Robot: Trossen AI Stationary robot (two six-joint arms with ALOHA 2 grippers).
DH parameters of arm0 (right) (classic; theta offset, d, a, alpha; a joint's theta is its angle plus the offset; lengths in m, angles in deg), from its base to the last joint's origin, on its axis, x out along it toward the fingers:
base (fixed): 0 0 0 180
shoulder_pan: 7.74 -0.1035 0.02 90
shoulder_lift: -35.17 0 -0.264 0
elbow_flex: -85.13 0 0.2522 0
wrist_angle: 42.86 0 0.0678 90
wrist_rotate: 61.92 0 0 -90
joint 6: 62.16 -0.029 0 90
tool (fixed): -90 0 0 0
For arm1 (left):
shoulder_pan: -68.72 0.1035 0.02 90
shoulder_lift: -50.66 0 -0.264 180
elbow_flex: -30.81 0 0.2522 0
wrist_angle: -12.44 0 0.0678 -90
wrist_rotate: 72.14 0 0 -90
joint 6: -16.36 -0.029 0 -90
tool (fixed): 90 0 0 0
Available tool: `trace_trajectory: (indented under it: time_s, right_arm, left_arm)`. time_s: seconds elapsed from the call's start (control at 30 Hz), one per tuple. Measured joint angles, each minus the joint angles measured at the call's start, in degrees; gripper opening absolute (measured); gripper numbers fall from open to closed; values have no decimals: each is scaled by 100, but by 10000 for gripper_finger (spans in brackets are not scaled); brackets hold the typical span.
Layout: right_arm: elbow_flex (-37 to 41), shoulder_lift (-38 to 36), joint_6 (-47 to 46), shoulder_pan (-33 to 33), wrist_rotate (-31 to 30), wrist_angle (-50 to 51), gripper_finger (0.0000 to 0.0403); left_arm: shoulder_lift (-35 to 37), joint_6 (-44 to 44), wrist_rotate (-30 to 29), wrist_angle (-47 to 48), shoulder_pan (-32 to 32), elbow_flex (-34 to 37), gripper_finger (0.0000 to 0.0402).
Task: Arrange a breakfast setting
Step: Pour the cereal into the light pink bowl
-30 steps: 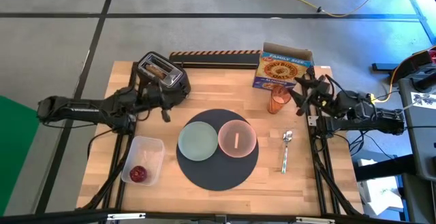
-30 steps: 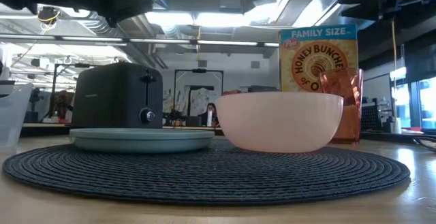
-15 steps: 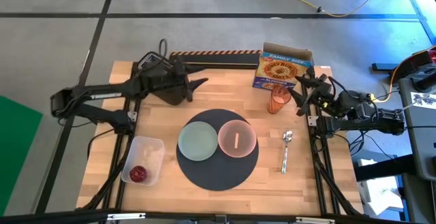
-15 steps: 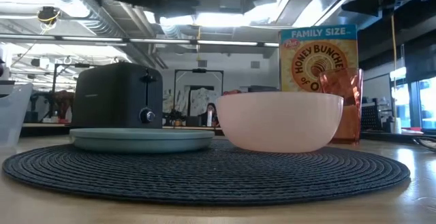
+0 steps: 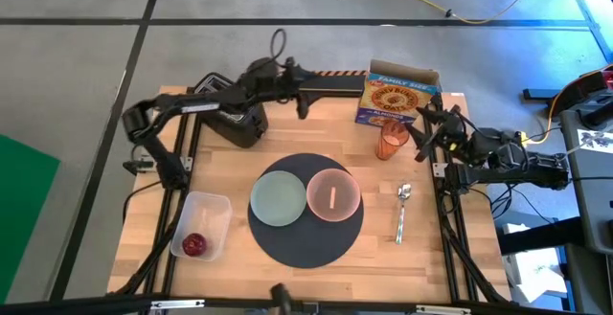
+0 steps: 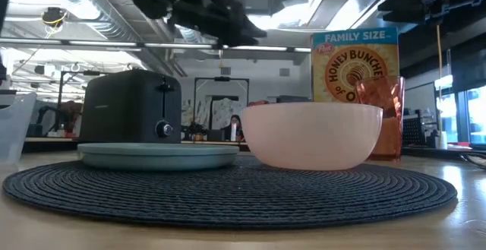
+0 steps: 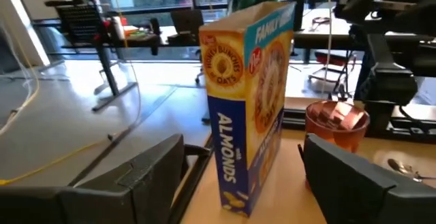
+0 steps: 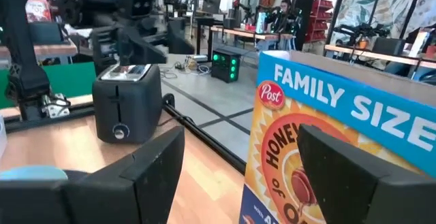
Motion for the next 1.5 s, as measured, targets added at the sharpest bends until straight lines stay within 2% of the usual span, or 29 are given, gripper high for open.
trace_trajectory:
  time_s: [0.2, 0.47, 0.7, 0.87, 1.1, 1.5]
  right_arm:
    - [0, 0, -299, 0, 2, 441, 276]
    - [2, 0, -788, 0, 164, 889, 276]
    - [2, 0, -1071, 0, 600, 1014, 276]
    - [2, 0, -1208, 0, 774, 1032, 276]
    - [2, 0, -1227, 0, 859, 976, 276]
    - [2, 0, -905, 0, 866, 360, 276]
  left_arm:
    - [-937, -9, 156, -2, -2, -1016, 308]
    - [-2092, 27, 720, 341, 24, -2487, 321]
    - [-2699, -145, 708, 773, 53, -3241, 324]
    - [-2903, -140, 762, 755, 181, -3414, 325]
    - [-2909, -144, 1429, 672, 298, -3414, 325]
    - [-3285, -165, 1231, 488, 63, -3422, 325]
